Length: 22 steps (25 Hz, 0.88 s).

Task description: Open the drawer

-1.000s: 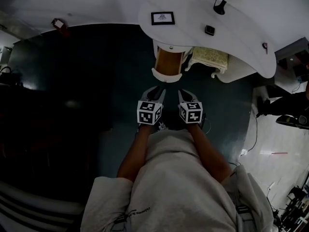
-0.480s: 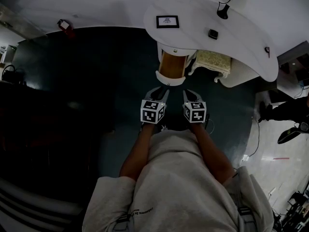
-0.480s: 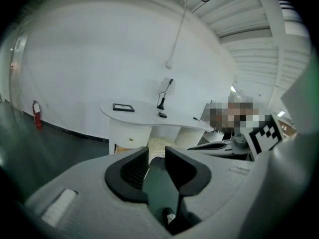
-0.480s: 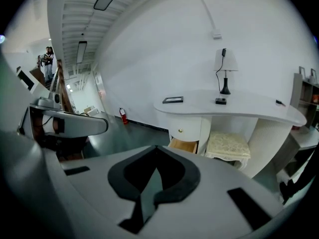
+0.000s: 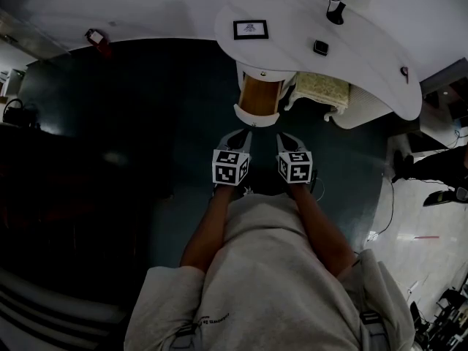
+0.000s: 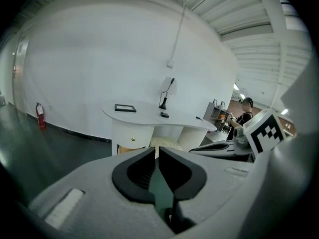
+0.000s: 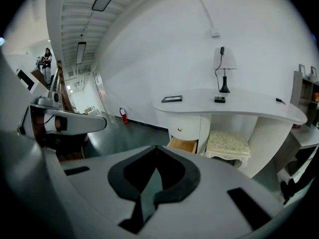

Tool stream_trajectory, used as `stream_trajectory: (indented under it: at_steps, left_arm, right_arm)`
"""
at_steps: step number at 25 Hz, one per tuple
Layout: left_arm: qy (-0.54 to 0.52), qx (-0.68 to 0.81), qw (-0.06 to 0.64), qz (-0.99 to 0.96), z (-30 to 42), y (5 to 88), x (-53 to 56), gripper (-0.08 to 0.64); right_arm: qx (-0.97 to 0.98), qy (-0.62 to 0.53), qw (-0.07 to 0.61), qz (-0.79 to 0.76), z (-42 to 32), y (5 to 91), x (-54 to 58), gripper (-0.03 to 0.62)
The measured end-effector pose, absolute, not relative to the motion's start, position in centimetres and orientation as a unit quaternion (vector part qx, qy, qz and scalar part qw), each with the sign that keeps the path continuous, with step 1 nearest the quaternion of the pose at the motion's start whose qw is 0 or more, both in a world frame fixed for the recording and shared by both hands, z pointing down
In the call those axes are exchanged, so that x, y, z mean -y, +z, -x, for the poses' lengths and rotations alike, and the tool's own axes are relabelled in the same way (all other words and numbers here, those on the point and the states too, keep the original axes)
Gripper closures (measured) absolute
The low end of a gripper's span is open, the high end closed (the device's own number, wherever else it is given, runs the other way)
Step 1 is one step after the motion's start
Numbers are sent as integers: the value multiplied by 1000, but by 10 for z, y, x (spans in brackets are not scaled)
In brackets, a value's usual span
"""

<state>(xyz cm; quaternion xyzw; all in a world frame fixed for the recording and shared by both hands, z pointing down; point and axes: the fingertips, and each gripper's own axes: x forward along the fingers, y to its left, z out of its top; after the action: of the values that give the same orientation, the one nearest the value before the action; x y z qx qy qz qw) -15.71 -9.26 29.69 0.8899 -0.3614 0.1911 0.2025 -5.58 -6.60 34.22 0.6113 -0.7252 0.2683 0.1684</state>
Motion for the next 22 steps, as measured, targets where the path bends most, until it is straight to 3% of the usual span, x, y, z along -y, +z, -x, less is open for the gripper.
stream_trajectory:
  at_steps: [3, 22]
  left_arm:
    - [196, 356, 204, -890, 157, 299, 91, 551]
    - [177, 355, 225, -890, 157, 295, 95, 551]
  right_arm:
    - [726, 270, 169, -609, 56, 344, 67, 577]
    - [737, 273, 187, -589, 62, 351, 70, 577]
